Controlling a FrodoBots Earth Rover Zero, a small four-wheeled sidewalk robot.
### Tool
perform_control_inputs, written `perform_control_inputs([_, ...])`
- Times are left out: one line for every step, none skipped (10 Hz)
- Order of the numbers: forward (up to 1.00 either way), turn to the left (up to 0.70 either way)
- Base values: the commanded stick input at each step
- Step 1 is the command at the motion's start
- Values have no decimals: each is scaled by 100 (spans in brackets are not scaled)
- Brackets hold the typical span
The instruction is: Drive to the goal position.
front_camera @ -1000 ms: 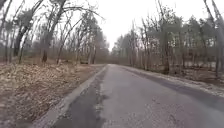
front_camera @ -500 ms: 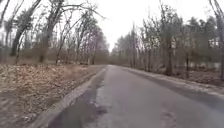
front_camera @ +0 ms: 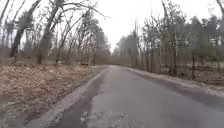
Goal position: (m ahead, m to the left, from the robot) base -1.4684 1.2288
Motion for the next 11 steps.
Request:
perform_control_inputs([100, 0])
perform_control_inputs([100, 0])
perform_control_inputs([100, 2])
perform_control_inputs([100, 14])
perform_control_inputs([100, 27])
perform_control_inputs([100, 39])
perform_control_inputs([100, 0])
perform_control_inputs([100, 0])
perform_control_inputs([100, 0])
perform_control_inputs([100, 0])
perform_control_inputs([100, 0])
